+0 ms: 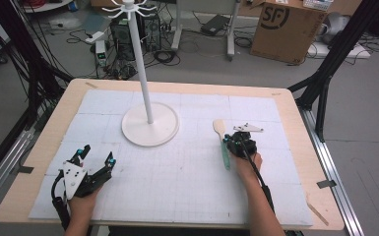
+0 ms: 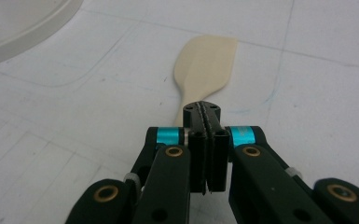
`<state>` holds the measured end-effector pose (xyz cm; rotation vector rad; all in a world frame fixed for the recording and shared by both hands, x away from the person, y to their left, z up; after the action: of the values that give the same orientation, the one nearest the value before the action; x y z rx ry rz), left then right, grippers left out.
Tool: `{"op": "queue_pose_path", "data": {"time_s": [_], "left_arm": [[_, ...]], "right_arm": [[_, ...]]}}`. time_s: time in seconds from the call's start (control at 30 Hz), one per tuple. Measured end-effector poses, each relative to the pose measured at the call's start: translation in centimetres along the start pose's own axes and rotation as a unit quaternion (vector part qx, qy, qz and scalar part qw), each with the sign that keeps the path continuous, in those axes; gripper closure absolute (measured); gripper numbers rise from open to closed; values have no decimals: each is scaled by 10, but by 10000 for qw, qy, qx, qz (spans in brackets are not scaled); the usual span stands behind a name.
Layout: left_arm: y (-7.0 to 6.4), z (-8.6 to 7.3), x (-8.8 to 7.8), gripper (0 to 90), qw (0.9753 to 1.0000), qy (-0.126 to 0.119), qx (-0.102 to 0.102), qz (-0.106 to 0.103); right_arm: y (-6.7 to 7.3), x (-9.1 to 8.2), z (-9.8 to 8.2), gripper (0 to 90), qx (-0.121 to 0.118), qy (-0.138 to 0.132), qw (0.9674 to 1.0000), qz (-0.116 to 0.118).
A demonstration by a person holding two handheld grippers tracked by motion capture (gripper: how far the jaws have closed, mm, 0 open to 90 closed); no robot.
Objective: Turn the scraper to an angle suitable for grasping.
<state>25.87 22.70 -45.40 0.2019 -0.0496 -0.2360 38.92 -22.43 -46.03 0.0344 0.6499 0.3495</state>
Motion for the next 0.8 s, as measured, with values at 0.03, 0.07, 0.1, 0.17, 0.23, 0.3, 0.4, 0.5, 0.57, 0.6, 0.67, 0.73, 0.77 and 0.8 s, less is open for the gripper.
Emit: {"op": "queue_pose_path", "data": {"time_s": [0.03,0.07,0.1,0.17,0.23,0.3,0.4,0.5,0.57,0.6,0.67,0.73,0.77,0.8], "left_arm": [[0,0,0,253,10000,6,1,-5],[0,0,0,253,10000,6,3,1],[0,0,0,253,10000,12,6,-3],[0,0,0,253,10000,12,15,-8],[0,0,0,253,10000,9,9,-14],[0,0,0,253,10000,14,12,-13],[0,0,0,253,10000,8,14,-11],[0,0,0,254,10000,11,5,-14],[0,0,1,254,10000,10,3,-13],[0,0,1,254,10000,16,5,-12],[0,0,1,254,10000,20,7,-14],[0,0,1,254,10000,20,9,-13],[0,0,1,255,10000,21,10,-14],[0,0,1,255,10000,17,11,-14]], "right_arm": [[0,0,1,900,20,-19,10000,-2],[0,1,2,900,66,-28,10000,7],[-1,2,2,900,55,-4,10000,9],[-1,4,3,900,76,17,10000,-20],[-1,6,4,900,44,21,10000,-43],[0,7,5,900,44,50,10000,-60],[0,9,6,900,41,87,9999,-80],[1,11,7,900,43,61,9999,-107],[1,13,8,900,8,113,9999,-124],[2,13,8,900,-8,143,9998,-146],[2,14,8,900,22,161,9997,-170],[1,15,8,900,46,173,9998,-134],[1,15,8,900,35,180,9998,-120],[1,15,8,900,9,189,9998,-107]]}}
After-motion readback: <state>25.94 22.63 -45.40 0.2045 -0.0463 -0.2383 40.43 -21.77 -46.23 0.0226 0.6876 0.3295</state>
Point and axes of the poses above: each handheld gripper's, and its own axes: x roughly forward along the jaws, z roughly out of its top, y roughly to its left, the point moved 2 cm from there along x, roughly forward along the jaws, and after that the axes turned 6 degrees about x, right-handed, at the moved point
